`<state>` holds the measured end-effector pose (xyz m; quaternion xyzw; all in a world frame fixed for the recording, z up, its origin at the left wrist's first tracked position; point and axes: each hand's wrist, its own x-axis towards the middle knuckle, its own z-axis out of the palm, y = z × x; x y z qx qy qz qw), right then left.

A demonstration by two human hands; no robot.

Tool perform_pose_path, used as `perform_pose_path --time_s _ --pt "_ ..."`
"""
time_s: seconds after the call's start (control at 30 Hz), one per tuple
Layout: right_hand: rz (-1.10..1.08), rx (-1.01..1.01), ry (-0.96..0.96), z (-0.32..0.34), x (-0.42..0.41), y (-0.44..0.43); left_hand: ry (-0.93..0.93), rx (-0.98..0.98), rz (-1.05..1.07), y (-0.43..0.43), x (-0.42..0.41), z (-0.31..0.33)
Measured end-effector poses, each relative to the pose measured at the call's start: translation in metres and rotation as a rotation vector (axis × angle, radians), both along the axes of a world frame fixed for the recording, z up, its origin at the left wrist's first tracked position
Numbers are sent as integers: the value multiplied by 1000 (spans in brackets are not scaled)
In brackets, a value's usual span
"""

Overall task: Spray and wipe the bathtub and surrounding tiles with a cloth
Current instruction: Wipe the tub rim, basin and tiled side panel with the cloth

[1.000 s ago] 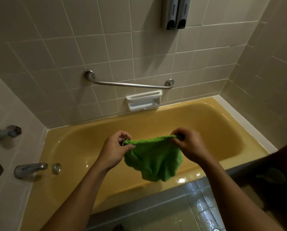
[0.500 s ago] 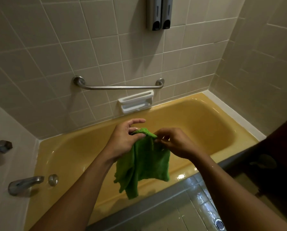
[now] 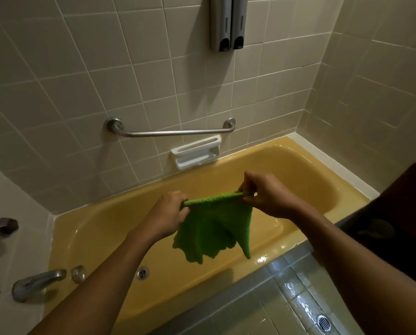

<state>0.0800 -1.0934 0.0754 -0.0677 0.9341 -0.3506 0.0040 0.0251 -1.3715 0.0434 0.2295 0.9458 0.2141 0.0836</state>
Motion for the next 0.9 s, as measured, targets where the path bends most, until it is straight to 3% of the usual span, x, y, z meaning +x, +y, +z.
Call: perform_pose_path --time_s 0.17,0.33,0.43,0.6,0.77,0.9 --pt "-67 146 30 5 7 23 -57 62 -153 -4 -1 -8" --pt "-16 249 -60 3 21 44 35 -46 -238 -14 -21 -19" --pt "-77 140 -113 3 35 56 28 -31 -253 -18 -28 -22" --pt "-357 -117 -112 -3 60 71 -14 -41 -321 -20 -39 -33" --pt "-497 -219 -106 -12 84 81 101 -73 -343 -8 -39 -34" --pt "-554 -282 -143 -17 104 91 -20 73 -303 3 -43 -31"
